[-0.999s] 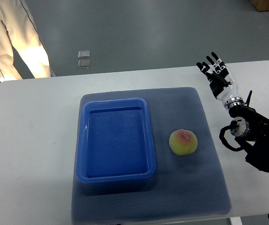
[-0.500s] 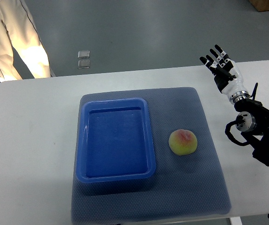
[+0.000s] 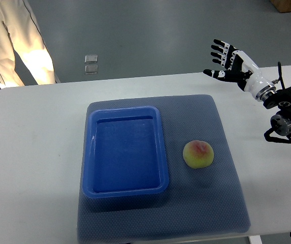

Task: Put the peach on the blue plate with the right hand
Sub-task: 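Swing the right hand over the mat and open it above the peach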

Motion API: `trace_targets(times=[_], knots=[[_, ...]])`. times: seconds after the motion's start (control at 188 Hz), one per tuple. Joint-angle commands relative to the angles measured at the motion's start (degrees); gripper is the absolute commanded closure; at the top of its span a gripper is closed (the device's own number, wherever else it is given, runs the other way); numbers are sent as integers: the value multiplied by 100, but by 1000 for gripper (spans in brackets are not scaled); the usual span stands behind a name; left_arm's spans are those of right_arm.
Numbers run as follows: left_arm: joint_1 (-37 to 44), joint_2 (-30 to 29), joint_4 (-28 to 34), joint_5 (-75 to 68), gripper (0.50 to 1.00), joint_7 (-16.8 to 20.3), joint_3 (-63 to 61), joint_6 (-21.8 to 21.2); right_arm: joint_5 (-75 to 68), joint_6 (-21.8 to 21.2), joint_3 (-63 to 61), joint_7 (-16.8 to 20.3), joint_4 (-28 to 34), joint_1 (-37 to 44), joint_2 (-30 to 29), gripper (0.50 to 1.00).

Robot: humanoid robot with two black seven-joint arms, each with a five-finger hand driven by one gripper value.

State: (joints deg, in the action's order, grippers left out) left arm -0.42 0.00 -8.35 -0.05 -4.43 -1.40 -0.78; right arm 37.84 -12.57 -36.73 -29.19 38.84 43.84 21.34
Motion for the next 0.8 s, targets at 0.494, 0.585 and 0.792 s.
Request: trace_targets(times=[0.494,0.585,0.792], knots=[[-2,0,0,5,500,4,-9,-1,4065,-1468,658,-7,1995,881,1795,570],[-2,0,0,5,500,4,-9,-1,4865,-1494,887,-7,2470,916,1848,570],[-2,0,0,-4,500,4,-9,-1,5576,-1924,1027,-7,2918,933,1839,570]])
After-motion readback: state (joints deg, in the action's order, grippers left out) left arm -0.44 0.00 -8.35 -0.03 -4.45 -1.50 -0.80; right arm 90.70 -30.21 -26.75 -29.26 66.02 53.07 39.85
